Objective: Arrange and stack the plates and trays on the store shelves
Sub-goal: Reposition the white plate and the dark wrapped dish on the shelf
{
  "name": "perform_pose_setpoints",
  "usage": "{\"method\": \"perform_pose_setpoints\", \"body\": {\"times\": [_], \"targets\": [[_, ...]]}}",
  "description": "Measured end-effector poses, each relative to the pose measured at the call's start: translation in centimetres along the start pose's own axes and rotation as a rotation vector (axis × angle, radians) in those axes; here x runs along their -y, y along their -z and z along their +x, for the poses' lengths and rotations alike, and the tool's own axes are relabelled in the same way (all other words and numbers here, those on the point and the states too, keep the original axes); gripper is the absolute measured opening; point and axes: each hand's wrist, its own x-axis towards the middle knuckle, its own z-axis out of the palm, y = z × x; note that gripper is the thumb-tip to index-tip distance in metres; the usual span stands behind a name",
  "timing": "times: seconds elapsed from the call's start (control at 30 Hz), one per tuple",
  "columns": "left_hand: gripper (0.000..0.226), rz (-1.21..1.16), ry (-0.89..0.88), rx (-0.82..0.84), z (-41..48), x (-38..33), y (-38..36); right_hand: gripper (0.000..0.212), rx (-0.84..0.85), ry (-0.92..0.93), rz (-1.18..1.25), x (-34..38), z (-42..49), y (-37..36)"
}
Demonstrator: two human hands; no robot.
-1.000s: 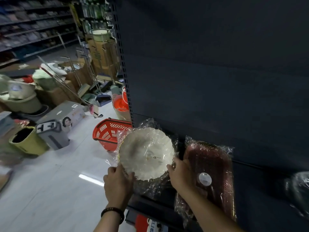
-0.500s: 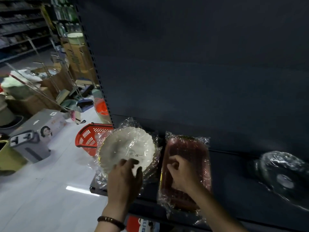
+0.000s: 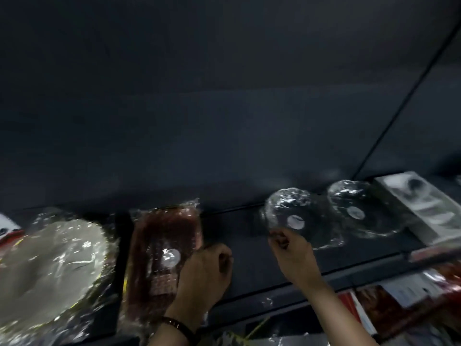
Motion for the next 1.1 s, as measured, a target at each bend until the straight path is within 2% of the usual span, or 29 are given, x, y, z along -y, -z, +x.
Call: {"method": "perform_pose_setpoints", "body": {"times": [0.13,0.27,0.37,0.47,0.53,0.6,0.7,0.83,1.1], "targets": [[0.023,0.001,-0.077,0.106,2.9,-5.1,-4.6,0.009,-0.091,-0.054,-0.054,-4.7,0.5,6.9],[0.010,0.001,-0.148,0.228,5.4,-9.9,-9.2,0.010,-0.167,-0.130,-0.151,-9.7,1.0,13.5],[0.015,0.029,-0.198,0.290,6.4,-12.7,-12.3,0.012,-0.172,-0.201,-0.225,-13.1,2.4,17.8],[0.034,0.180,-0.243,0.282,7.0,-14.8,-14.8,0.022,-0.144,-0.218,-0.312,-15.3,4.7,20.7],[0.046,0.249,-0.224,0.250,7.4,-15.7,-16.2,0.037,-0.120,-0.216,-0.315,-15.9,6.0,21.9],[0.050,0.281,-0.180,0.262,7.7,-16.2,-17.5,0.049,-0.110,-0.223,-0.281,-16.4,7.1,22.6],[0.047,0.331,-0.141,0.299,7.9,-16.2,-19.1,0.055,-0.077,-0.248,-0.267,-17.3,8.7,22.8],[0.038,0.378,-0.107,0.300,7.7,-16.5,-19.9,0.036,-0.018,-0.265,-0.359,-18.7,10.7,22.4],[0.039,0.329,-0.048,0.219,7.3,-17.2,-19.7,0.022,-0.167,-0.245,-0.245,-21.0,11.8,21.2]]}}
